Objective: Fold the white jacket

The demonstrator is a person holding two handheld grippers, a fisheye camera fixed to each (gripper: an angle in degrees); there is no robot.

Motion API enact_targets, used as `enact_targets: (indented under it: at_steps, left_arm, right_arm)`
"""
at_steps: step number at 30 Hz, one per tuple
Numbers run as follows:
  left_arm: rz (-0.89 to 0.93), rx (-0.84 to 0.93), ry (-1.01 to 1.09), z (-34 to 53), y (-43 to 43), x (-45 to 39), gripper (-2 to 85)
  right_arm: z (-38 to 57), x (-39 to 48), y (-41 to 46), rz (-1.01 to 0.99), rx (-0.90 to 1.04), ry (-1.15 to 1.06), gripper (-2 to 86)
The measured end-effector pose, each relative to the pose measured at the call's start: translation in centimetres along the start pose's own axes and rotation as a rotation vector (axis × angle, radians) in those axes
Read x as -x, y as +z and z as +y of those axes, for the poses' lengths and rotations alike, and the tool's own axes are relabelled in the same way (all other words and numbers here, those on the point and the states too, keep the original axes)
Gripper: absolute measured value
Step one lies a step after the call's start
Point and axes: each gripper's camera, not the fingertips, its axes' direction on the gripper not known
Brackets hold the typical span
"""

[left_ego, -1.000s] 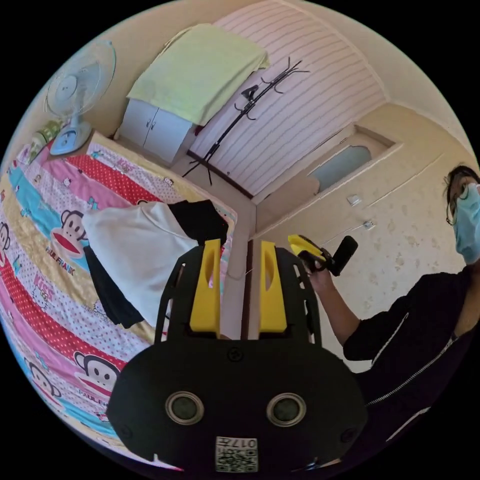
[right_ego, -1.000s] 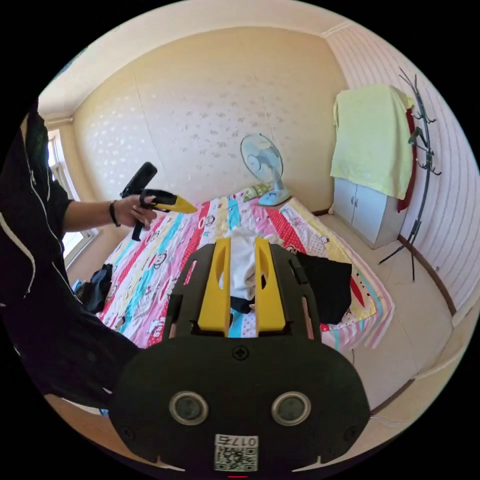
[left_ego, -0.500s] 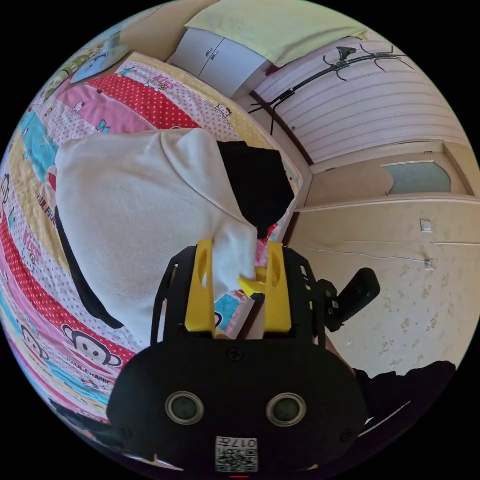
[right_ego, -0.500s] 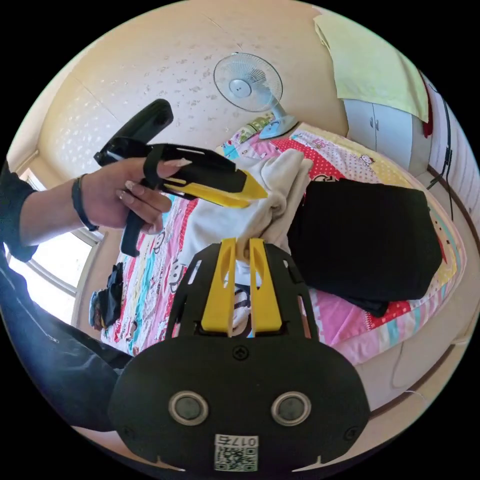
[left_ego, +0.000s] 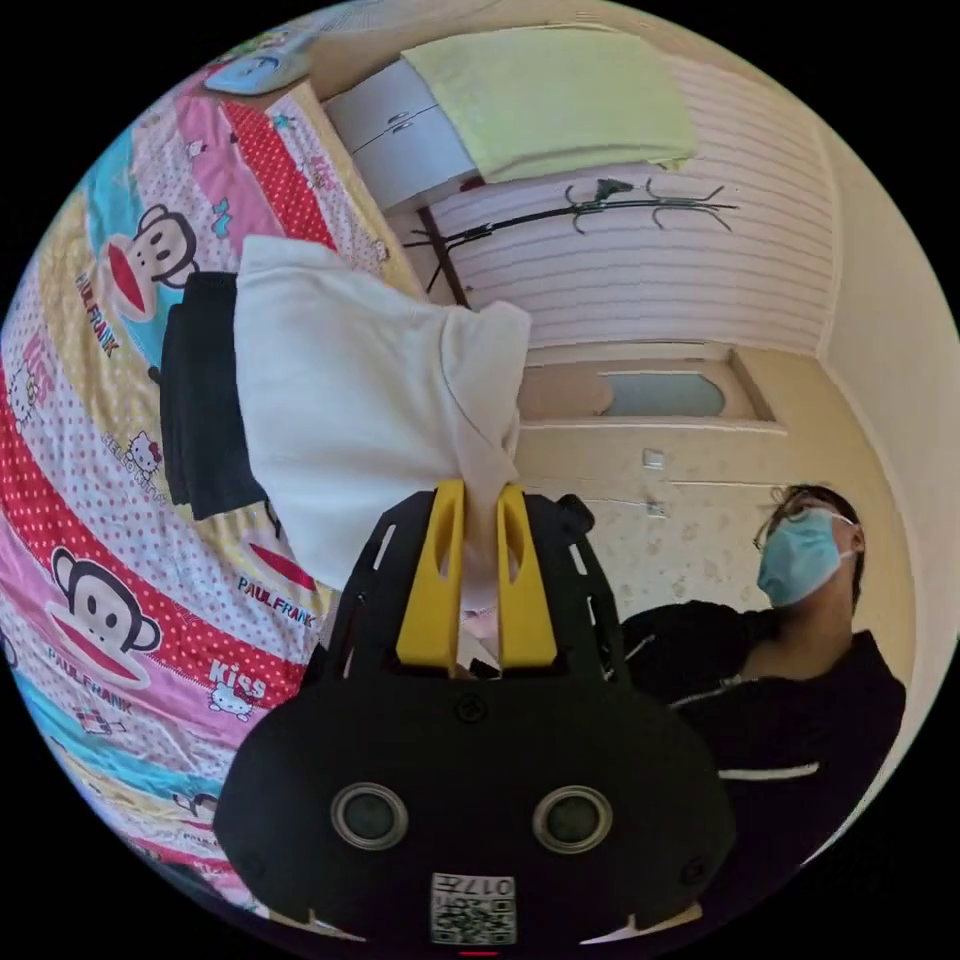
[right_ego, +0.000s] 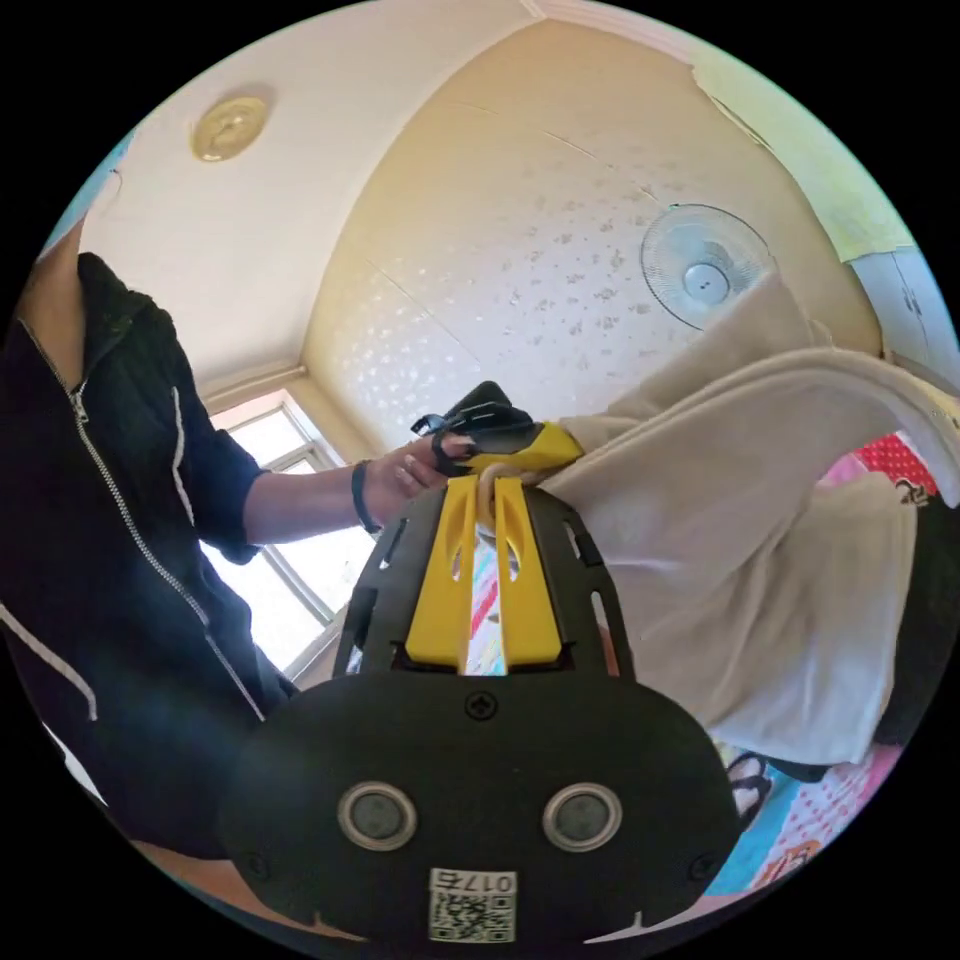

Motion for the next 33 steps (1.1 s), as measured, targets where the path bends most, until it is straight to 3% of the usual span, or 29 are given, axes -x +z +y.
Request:
enact_targets:
  at_steps: [8,12,18,21,27,33]
  left_arm:
    - [0.401,-0.341,0.375,18.6,-16.2,-2.8,5.7]
    - [0.423,-0.423,0.526,27.1,-21.0,-3.6,5.8]
    - [0.278,-0.479,0.759,43.0,-27.3,-3.7,5.3]
    - [0.264,-0.623,0.824,51.5,-31.4,-1.9,5.1]
    - [0.455,-0.800,0.980,64.5,-37.0,4.3,5.0]
    - [0.626,-0.704,1.202,71.9,-38.4,5.8,5.1]
  right_arm:
    - [-5.3,12.8,5.6,-0.335,-0.039,-0.249,2.2]
    - [-5.0,21.0,8.4,-0.364,-0.014,-0.349,1.8]
    - [1.2,29.7,12.0,-0.452,-0.028,-0.375,1.1]
    - [5.1,32.5,12.9,-0.564,-0.039,-0.362,0.8]
    - [11.7,36.5,13.8,-0.445,0.079,-0.389,0.7]
    - [16.5,38.5,14.3,-0.241,0.023,-0.329,2.2]
